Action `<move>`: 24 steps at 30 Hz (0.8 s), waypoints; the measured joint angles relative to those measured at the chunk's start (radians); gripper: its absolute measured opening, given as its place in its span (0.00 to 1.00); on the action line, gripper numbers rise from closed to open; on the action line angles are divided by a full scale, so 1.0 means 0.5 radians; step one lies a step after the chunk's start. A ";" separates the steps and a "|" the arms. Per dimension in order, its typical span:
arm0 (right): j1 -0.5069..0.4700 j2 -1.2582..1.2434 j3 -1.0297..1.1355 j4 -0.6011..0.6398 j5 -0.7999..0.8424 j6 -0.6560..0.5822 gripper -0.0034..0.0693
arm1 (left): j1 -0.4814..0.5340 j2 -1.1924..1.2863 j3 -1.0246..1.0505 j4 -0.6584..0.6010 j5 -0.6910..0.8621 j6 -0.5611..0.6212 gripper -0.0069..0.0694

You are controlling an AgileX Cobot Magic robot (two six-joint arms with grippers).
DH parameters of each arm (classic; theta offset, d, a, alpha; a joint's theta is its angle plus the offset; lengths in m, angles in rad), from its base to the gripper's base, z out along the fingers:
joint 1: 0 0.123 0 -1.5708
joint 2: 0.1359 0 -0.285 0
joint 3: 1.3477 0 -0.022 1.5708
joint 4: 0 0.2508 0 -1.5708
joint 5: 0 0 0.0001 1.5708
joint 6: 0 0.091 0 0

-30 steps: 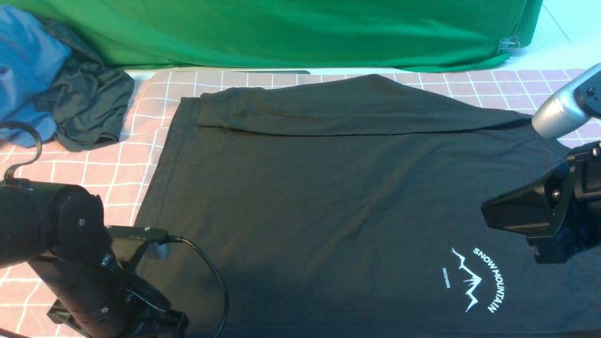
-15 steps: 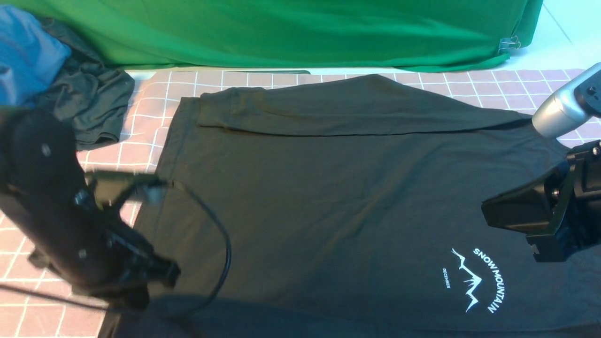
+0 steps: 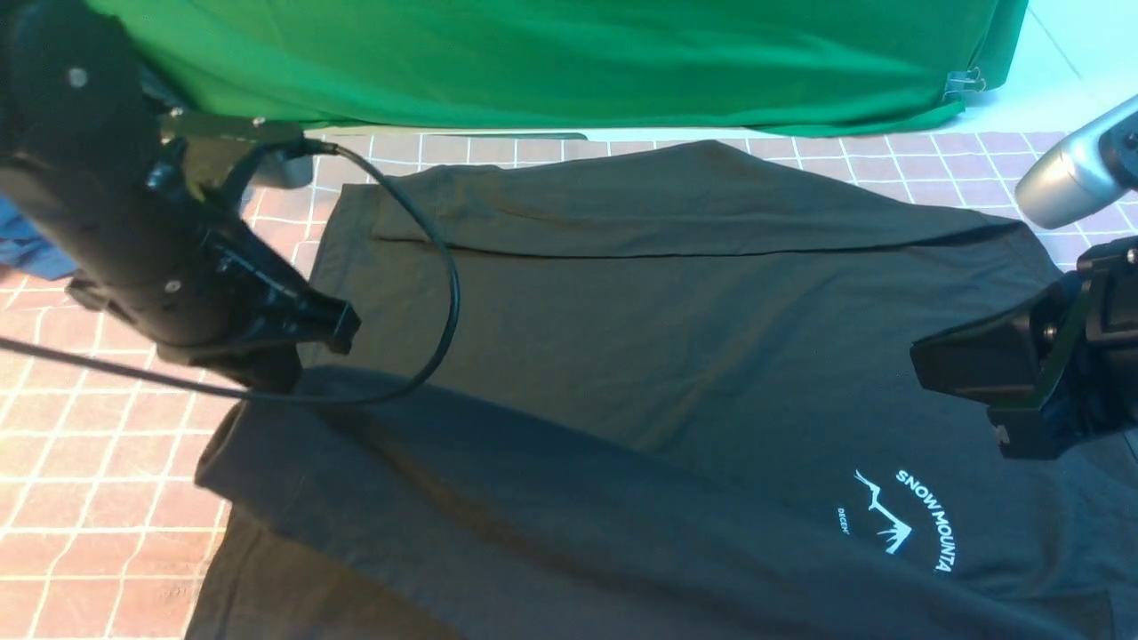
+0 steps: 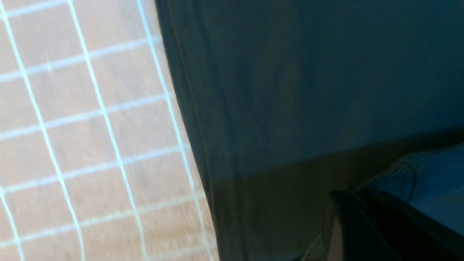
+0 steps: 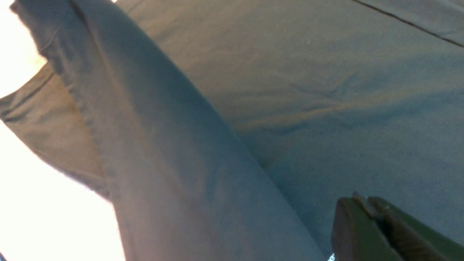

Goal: Fold a long-sleeved shirt over a pink coffee tablecloth.
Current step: 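Fold the left side of the black T-shirt inward over its body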

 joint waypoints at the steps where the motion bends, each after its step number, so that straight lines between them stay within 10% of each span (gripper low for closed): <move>1: 0.000 0.000 0.000 0.000 -0.002 0.000 0.14 | 0.000 0.032 -0.006 0.014 -0.031 0.000 0.15; 24: 0.000 0.001 0.000 0.002 -0.017 0.000 0.14 | 0.000 0.492 -0.105 0.364 -0.522 -0.037 0.15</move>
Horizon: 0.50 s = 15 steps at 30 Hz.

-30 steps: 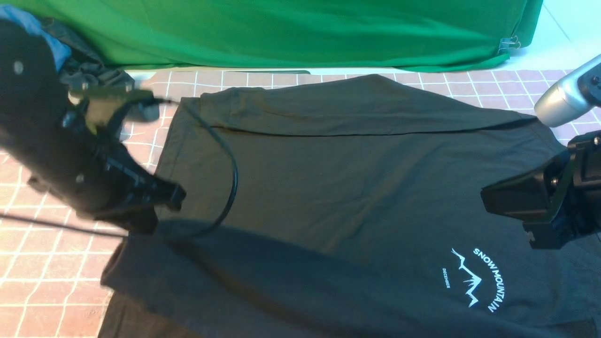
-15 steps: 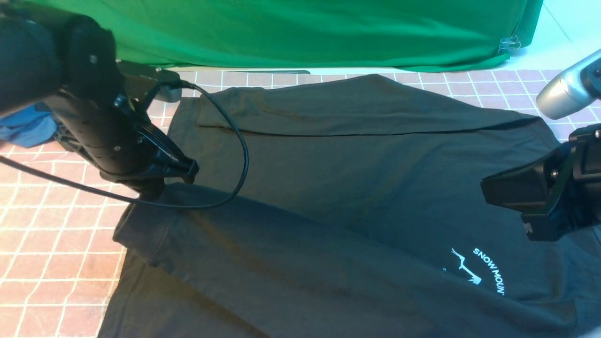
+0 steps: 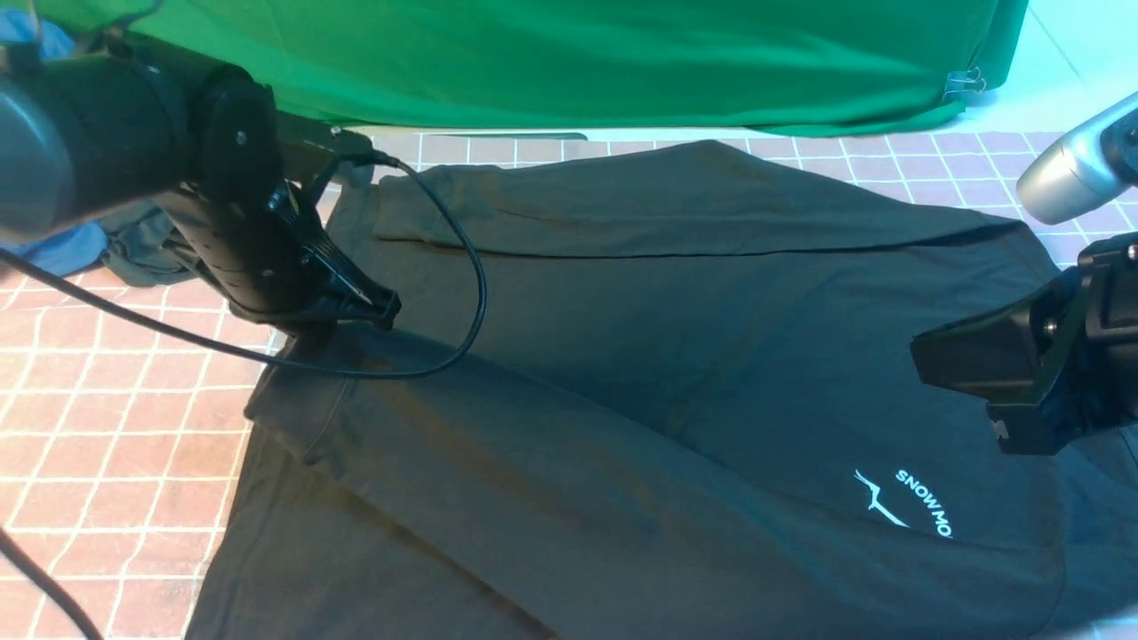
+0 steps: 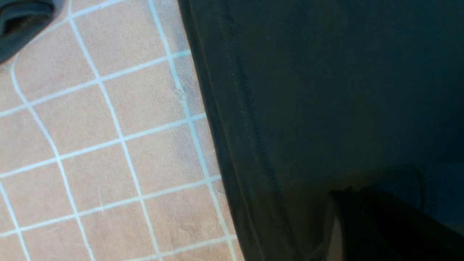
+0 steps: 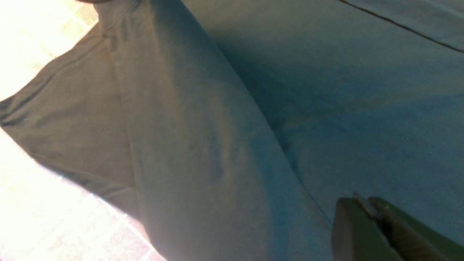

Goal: Fold a long-sleeved shirt over a pink coffee tablecloth.
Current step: 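Fold the left side of the black T-shirt inward over its body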

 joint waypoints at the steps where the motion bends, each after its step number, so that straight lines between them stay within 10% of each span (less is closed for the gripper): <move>1: 0.000 0.000 0.000 0.000 0.000 0.000 0.14 | 0.000 0.021 0.000 0.031 -0.028 -0.009 0.15; 7: 0.000 0.000 0.000 0.000 0.000 0.000 0.14 | 0.000 0.096 0.000 0.081 -0.204 -0.074 0.18; 15: 0.000 0.000 0.000 0.000 0.000 0.000 0.14 | 0.000 0.104 -0.057 0.313 -0.363 -0.442 0.52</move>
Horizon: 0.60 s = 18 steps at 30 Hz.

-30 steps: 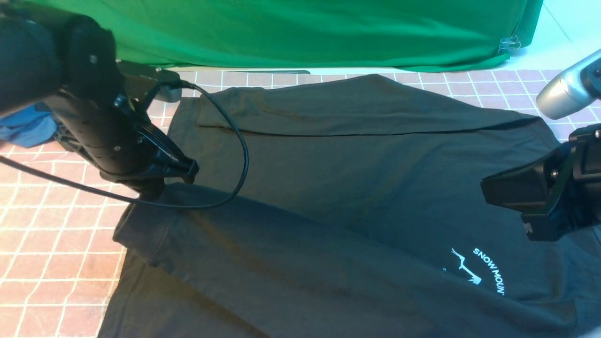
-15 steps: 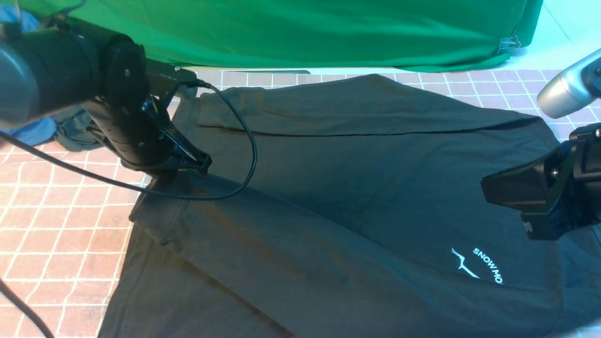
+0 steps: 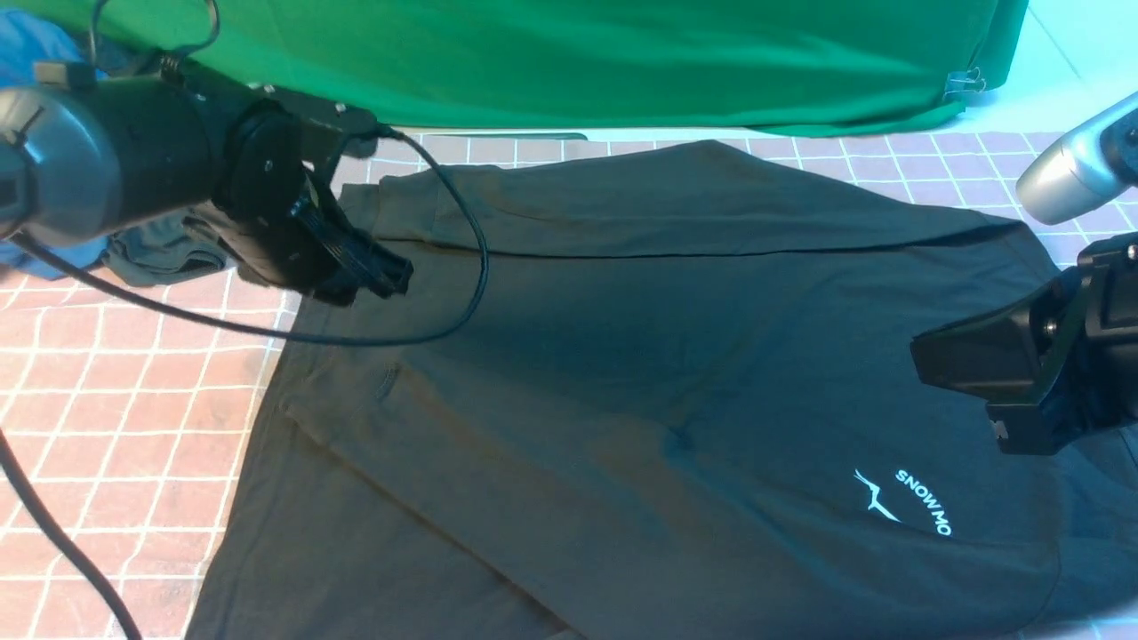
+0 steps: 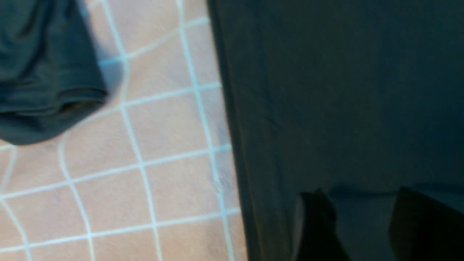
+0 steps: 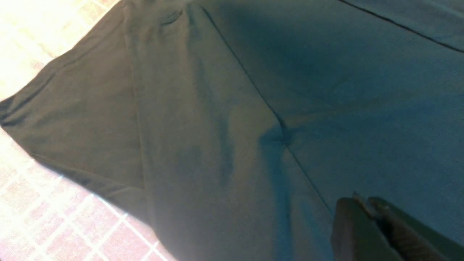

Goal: Fold a long-sleeved shirt over a pink coffee tablecloth.
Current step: 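Fold the left side of the black T-shirt inward over its body, then fold the left side of the dark shirt inward over its body with the left gripper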

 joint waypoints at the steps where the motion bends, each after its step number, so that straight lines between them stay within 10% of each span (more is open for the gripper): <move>1: 0.000 0.000 0.000 0.000 0.000 0.000 0.14 | 0.000 0.000 -0.024 0.034 -0.002 -0.074 0.55; 7: 0.000 0.000 0.002 0.000 0.000 0.000 0.15 | 0.103 0.044 -0.358 -0.239 -0.007 -0.455 0.44; 13: 0.000 0.000 0.001 0.000 0.000 0.000 0.16 | 0.328 0.345 -0.853 -1.043 0.270 -0.184 0.14; 18: 0.000 0.000 0.001 0.000 0.000 0.000 0.17 | 0.346 0.658 -1.148 -1.093 0.310 -0.139 0.14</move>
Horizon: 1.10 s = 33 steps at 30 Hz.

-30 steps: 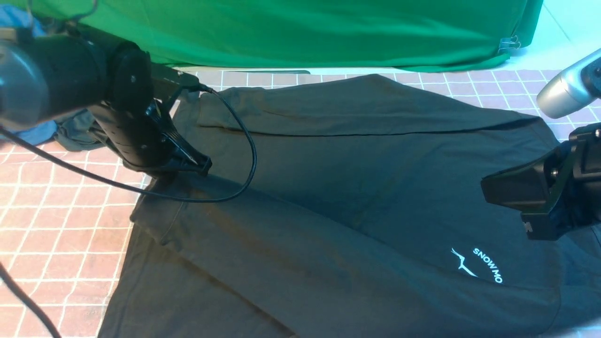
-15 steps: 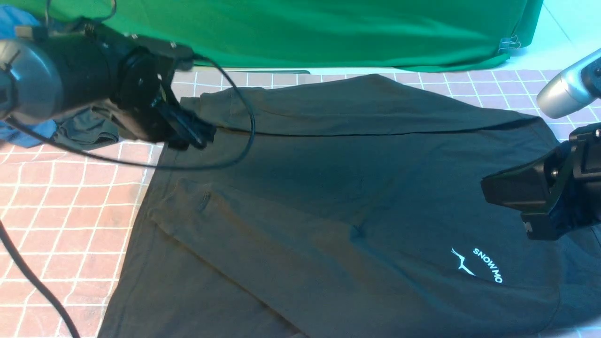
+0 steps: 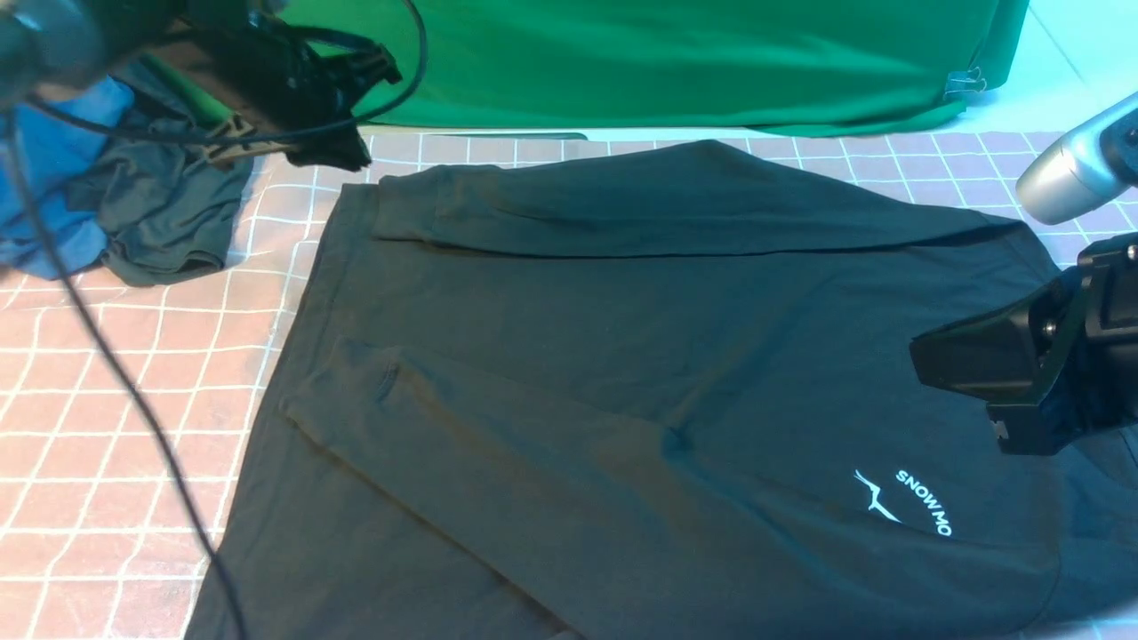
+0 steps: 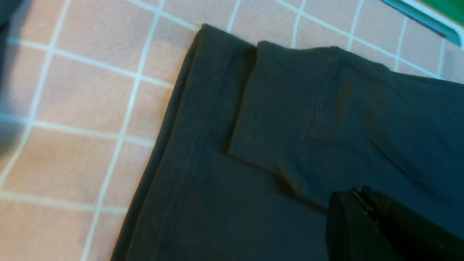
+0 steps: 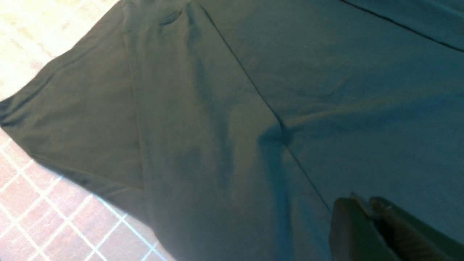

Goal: Fold a long-sleeved shirt over a pink coffee tablecloth.
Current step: 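Fold the left side of the dark shirt inward over its body with the left gripper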

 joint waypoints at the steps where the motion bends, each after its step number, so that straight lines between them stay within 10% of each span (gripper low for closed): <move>1: 0.000 0.000 0.000 0.000 0.000 0.000 0.17 | -0.002 0.054 -0.030 0.005 -0.014 0.002 0.16; 16: 0.000 0.000 0.000 0.000 0.000 0.000 0.17 | -0.002 0.412 -0.106 0.113 -0.339 0.098 0.73; 25: 0.000 0.000 0.000 0.000 0.000 -0.002 0.17 | -0.002 0.451 -0.113 0.002 -0.362 0.274 0.61; 33: 0.000 0.000 0.000 0.000 0.000 -0.002 0.17 | -0.002 0.466 -0.125 -0.063 -0.306 0.377 0.20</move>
